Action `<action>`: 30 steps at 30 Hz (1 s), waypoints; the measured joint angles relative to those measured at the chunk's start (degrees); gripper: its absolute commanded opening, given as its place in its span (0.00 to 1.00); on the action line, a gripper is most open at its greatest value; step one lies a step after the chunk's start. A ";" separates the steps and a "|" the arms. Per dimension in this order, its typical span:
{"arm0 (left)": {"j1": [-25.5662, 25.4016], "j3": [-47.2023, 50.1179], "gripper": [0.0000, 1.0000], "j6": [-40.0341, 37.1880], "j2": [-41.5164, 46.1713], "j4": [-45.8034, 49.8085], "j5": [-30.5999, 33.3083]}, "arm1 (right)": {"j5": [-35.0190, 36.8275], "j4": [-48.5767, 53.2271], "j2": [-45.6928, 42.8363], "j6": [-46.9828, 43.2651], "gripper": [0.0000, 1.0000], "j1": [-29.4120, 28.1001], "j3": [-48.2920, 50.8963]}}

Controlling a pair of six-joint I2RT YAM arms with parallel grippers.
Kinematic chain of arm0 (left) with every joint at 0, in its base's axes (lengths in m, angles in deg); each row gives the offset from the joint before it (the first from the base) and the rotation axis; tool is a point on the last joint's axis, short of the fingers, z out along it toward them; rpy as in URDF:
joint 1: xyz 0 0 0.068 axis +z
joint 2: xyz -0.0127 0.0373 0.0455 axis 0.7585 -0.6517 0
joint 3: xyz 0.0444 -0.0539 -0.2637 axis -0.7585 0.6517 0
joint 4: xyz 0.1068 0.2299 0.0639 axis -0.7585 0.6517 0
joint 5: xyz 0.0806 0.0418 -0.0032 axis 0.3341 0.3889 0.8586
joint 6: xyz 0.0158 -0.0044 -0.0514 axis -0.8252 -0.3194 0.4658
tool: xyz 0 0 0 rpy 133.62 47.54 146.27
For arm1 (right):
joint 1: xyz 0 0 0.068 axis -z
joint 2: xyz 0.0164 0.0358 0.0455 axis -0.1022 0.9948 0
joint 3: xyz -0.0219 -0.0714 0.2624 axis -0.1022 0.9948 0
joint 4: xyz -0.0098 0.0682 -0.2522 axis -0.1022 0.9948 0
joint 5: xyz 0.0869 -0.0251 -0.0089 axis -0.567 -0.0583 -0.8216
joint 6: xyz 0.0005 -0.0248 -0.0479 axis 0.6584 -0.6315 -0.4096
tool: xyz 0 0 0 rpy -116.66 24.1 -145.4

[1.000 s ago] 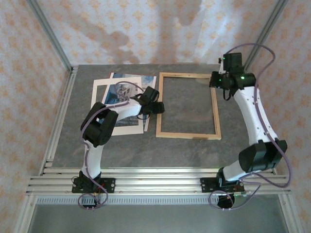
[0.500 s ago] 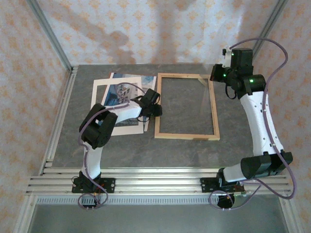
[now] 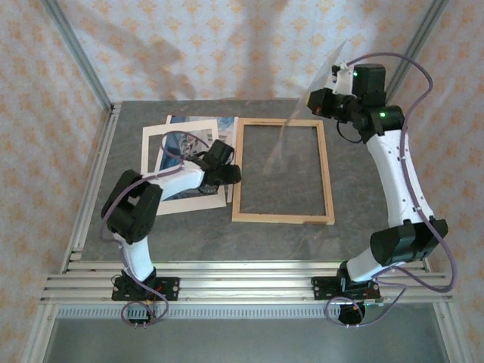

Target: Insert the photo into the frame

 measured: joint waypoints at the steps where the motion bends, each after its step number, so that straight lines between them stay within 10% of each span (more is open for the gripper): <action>1: 1.22 0.83 0.71 0.11 1.88 0.07 -0.02 | -0.96 -0.35 0.59 0.48 0.00 -0.94 -1.38; 15: 18.47 14.21 0.84 2.05 18.21 -1.95 -1.42 | -14.95 -10.67 8.13 7.72 0.00 -6.05 -0.83; 30: 19.39 17.29 0.94 6.54 17.94 -8.09 -7.80 | -15.52 -18.27 12.17 12.37 0.00 3.06 22.36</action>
